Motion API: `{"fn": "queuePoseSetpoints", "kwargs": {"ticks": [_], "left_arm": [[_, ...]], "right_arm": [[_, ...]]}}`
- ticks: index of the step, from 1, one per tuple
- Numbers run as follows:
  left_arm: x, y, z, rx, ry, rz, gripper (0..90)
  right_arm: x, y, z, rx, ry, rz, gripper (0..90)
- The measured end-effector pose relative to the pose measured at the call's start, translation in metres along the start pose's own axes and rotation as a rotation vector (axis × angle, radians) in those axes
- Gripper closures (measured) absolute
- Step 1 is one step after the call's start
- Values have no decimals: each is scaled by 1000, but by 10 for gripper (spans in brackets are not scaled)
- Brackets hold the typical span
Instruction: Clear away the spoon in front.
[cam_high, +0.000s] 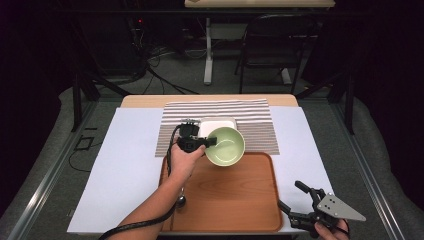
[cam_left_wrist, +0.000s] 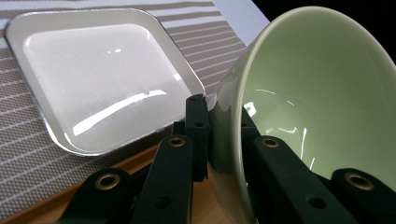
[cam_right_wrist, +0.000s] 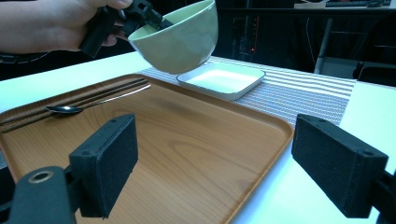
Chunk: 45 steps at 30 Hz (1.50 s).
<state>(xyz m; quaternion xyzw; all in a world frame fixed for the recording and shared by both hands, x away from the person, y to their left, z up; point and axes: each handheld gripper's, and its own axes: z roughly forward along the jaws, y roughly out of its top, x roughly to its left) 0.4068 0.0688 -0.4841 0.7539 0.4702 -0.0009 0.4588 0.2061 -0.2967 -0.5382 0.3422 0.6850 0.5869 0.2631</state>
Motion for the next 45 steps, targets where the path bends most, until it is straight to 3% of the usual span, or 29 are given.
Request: {"fn": "queuePoseSetpoints", "kwargs": {"ticks": [13,21,25,38,45], "left_arm": [[-22,-28,9,64,-66,29,827],[-39,-31,22,133,-80,64,827],[-46,-32,27,165,-94,61,827],[-64,-41,53,269,-89,42,827],[-74,-44,63,299,-95,66,825]], "right_arm": [[0,0,1,1,-1,-3,142],[0,0,1,1,-3,-2,142],[0,0,1,2,-4,-2,142],[0,0,0,2,-2,-1,142],[0,0,0,3,0,-5,142]]}}
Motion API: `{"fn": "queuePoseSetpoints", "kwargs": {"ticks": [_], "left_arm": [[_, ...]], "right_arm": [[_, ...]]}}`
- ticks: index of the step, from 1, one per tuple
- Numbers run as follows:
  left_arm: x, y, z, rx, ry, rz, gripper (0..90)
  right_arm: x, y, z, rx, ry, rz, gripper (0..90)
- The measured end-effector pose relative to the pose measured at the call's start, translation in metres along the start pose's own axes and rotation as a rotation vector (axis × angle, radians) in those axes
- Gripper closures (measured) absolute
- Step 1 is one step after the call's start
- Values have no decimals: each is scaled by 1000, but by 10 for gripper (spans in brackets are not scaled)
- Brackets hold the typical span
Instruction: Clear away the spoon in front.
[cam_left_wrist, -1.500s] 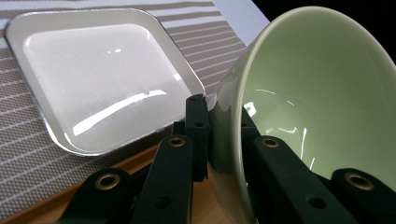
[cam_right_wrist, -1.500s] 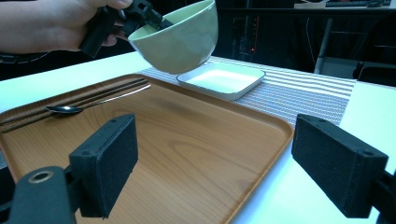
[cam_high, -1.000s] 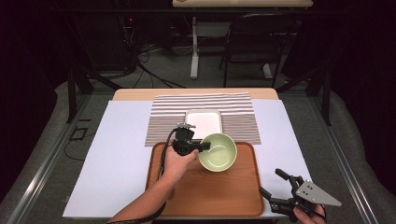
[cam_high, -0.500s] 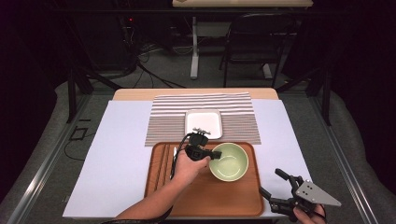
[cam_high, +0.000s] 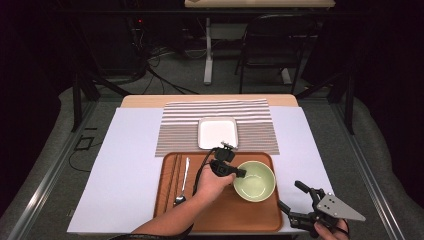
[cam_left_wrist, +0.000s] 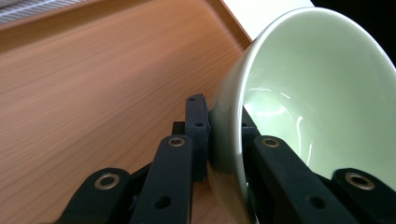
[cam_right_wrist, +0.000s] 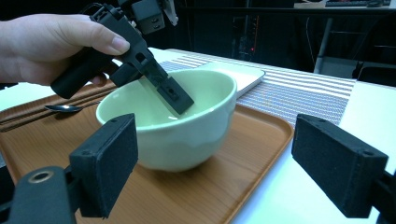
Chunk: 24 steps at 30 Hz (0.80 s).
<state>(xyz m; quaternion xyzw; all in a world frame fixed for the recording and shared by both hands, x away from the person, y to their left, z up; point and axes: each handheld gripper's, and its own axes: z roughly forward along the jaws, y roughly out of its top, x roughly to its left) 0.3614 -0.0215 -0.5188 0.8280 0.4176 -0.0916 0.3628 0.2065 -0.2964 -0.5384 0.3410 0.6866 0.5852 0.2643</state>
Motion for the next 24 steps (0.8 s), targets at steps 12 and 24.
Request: {"fn": "queuePoseSetpoints", "kwargs": {"ticks": [12,24], "left_arm": [[-10,0,20,40,-6,1,813],[-12,4,29,38,-31,-37,796]], "right_arm": [[0,0,0,-1,3,-1,142],[0,0,0,-1,4,0,142]]}}
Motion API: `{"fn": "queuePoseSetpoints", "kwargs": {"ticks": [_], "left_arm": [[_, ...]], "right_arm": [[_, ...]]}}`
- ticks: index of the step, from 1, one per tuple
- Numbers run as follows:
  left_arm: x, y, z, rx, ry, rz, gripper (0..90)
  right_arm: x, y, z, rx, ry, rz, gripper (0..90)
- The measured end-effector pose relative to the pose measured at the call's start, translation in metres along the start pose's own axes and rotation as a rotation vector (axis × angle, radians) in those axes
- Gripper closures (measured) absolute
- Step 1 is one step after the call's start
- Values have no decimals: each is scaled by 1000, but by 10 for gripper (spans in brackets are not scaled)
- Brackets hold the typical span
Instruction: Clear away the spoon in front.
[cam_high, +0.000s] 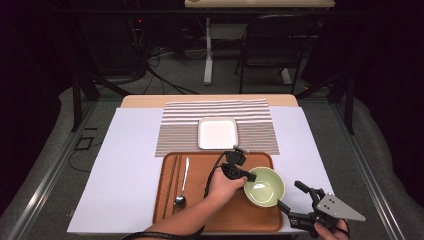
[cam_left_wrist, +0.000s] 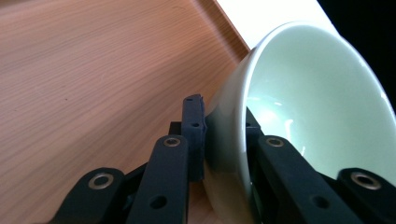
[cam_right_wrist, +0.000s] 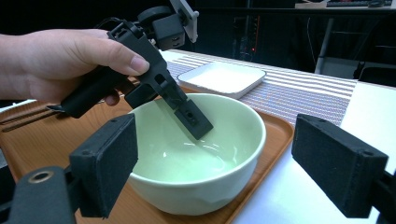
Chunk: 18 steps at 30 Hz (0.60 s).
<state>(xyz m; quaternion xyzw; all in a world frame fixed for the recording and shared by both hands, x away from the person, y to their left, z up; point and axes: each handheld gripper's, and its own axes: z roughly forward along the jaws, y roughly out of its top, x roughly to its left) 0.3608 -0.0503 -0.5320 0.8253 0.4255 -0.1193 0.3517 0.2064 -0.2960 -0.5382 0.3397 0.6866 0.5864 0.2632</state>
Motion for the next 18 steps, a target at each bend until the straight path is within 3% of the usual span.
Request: {"fn": "queuePoseSetpoints", "kwargs": {"ticks": [7,18], "left_arm": [[-2,2,4,-15,-5,-12,785],[2,1,4,-39,-65,-39,735]], "right_arm": [[0,0,0,0,1,1,142],[0,0,0,1,0,-1,142]]}}
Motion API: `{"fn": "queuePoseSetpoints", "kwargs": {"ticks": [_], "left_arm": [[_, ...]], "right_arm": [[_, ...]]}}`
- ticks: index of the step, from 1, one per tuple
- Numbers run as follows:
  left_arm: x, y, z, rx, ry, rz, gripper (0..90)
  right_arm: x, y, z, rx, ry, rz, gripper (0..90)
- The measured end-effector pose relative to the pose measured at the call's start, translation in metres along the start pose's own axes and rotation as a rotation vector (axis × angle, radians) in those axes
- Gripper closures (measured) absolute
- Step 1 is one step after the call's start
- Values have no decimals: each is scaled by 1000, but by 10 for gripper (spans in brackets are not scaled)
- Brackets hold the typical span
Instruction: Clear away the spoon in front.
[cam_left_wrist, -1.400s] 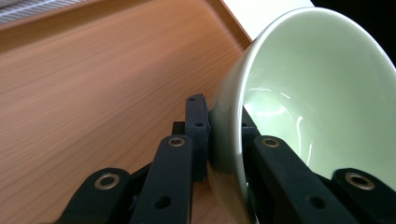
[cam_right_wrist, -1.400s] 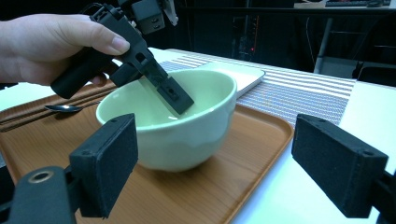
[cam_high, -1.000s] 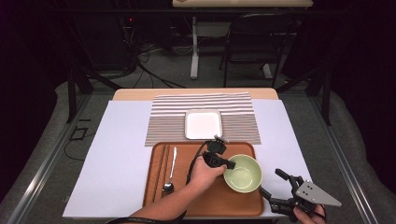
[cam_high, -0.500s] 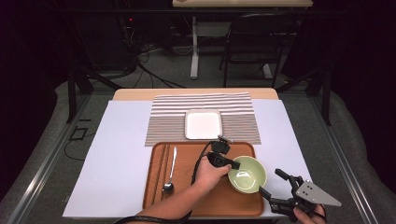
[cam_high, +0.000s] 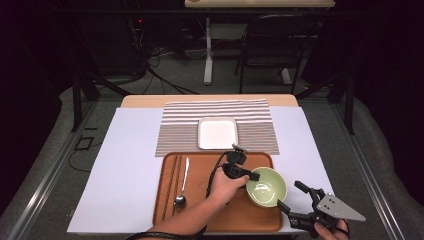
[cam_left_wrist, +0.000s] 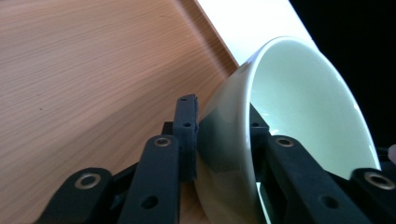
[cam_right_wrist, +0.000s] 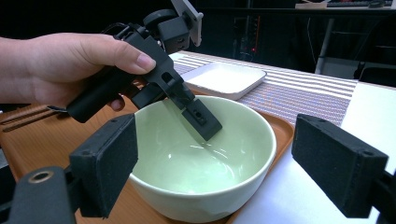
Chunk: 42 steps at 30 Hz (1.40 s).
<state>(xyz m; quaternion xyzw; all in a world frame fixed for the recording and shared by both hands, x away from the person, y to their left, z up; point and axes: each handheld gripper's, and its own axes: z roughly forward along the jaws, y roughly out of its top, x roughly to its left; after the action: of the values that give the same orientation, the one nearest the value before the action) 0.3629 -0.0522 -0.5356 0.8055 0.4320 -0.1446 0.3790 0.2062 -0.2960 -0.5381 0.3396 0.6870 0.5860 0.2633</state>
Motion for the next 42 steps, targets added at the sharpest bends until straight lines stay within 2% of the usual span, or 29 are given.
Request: {"fn": "queuePoseSetpoints", "kwargs": {"ticks": [8,11,18,30,35,42], "left_arm": [[-2,0,-9,-34,-18,11,639],[-4,-1,-14,-37,-4,34,638],[-6,-5,-20,-32,13,40,680],[-7,-5,-19,-44,4,27,694],[-7,-4,-23,-51,-19,20,660],[-8,-2,-40,-91,6,41,580]], "right_arm": [[0,0,0,-1,0,1,142],[0,0,0,0,0,0,142],[0,0,0,0,0,-1,142],[0,0,0,-1,0,2,142],[0,0,0,-1,0,-1,142],[0,0,0,-1,-1,3,141]]}}
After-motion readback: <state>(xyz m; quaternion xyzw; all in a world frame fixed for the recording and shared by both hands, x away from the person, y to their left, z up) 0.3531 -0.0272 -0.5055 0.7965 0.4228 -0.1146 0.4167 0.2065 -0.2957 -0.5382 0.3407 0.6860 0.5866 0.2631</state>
